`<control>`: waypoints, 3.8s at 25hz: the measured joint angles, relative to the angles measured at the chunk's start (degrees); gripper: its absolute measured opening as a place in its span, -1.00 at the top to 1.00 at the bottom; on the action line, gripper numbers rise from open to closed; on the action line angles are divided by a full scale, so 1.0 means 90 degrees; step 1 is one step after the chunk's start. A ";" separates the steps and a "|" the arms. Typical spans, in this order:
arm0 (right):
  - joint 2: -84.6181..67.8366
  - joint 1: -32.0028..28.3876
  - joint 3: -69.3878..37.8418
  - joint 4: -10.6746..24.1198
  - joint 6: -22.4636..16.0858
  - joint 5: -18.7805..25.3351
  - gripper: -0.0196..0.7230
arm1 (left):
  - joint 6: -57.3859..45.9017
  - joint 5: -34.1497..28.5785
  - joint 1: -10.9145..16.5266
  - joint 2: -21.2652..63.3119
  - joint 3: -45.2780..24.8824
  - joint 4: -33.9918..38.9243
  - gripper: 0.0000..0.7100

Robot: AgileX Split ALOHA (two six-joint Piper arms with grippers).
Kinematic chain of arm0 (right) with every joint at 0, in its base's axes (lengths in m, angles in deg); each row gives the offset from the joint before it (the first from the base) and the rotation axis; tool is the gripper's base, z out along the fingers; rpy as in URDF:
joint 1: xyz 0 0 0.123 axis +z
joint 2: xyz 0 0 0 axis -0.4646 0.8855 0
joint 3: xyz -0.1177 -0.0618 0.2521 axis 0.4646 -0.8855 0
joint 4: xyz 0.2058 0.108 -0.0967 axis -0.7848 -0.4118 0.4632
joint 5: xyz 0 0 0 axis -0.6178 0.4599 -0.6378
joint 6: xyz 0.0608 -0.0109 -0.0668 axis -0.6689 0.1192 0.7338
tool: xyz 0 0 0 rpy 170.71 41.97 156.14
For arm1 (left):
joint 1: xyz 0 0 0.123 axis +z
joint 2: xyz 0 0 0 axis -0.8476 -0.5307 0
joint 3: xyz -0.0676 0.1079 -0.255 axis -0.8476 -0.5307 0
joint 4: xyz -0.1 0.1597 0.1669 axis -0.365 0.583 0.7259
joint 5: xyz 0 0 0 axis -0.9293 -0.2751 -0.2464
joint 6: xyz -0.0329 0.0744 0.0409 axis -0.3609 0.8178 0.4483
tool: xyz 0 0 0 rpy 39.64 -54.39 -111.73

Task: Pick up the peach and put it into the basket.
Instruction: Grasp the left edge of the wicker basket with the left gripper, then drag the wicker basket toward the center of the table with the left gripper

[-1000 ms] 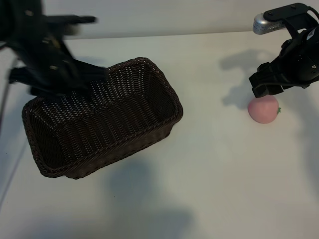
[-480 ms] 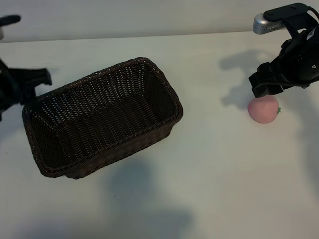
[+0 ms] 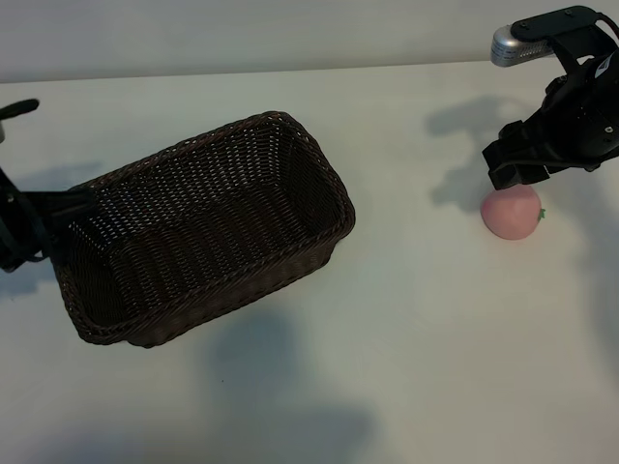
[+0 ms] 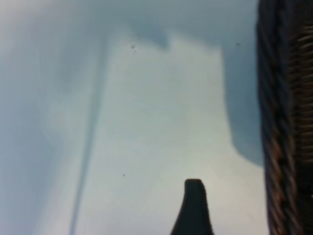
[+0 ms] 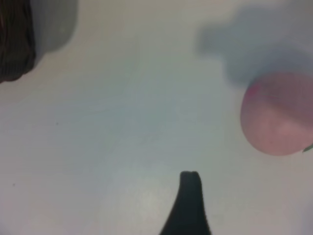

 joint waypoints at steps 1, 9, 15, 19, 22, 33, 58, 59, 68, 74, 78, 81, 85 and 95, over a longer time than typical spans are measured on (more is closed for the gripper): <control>0.0000 0.0000 0.0000 0.0000 0.0000 0.0000 -0.62 | 0.0006 0.0104 0.0072 0.0000 -0.0091 -0.0022 -0.67; 0.0000 0.0000 0.0000 0.0000 0.0000 0.0000 -0.62 | 0.0069 0.0990 0.0139 -0.0191 -0.0392 -0.0235 -0.67; 0.0000 0.0000 0.0000 -0.0012 0.0000 0.0000 -0.62 | 0.0274 0.1332 0.0142 -0.0805 -0.0392 -0.0506 -0.67; 0.0000 0.0000 0.0000 -0.0012 0.0000 -0.0006 -0.62 | 0.0391 0.1680 0.0142 -0.1275 -0.0392 -0.0634 -0.67; 0.0000 0.0000 0.0000 -0.0012 0.0000 -0.0005 -0.62 | 0.0557 0.1867 0.0142 -0.1612 -0.0396 -0.0836 -0.67; 0.0000 0.0000 0.0000 -0.0018 0.0000 -0.0005 -0.62 | 0.0795 0.2228 0.0142 -0.1964 -0.0396 -0.1111 -0.31; 0.0000 0.0000 0.0000 -0.0018 0.0006 0.0003 -0.62 | 0.3029 0.2142 0.1043 -0.0974 -0.0399 -0.2678 0.55; 0.0000 0.0000 0.0000 -0.0018 0.0006 0.0003 -0.62 | 0.3475 0.2084 0.1214 -0.0906 -0.0412 -0.3006 0.55; 0.0000 0.0000 0.0000 -0.0018 0.0006 0.0007 -0.62 | 0.6157 0.1758 0.2043 -0.0745 -0.0434 -0.5450 0.55; 0.0000 0.0000 0.0000 -0.0018 0.0006 0.0007 -0.62 | 0.6413 0.1471 0.2048 -0.0935 0.0107 -0.5265 0.55; 0.0000 0.0000 0.0000 -0.0018 0.0006 0.0015 -0.62 | 0.6413 0.1269 0.2040 -0.1321 0.0663 -0.5116 0.55; 0.0000 0.0000 0.0000 -0.0018 0.0006 0.0015 -0.62 | 0.6406 0.1233 0.1916 -0.1589 0.0981 -0.5033 0.55; 0.0000 0.0000 0.0000 -0.0012 0.0006 0.0015 -0.62 | 0.6200 0.1233 0.1426 -0.1978 0.1401 -0.4868 0.55; 0.0000 0.0000 0.0000 -0.0012 0.0006 0.0015 -0.62 | 0.4966 0.1536 0.0198 -0.2982 0.2203 -0.3969 0.55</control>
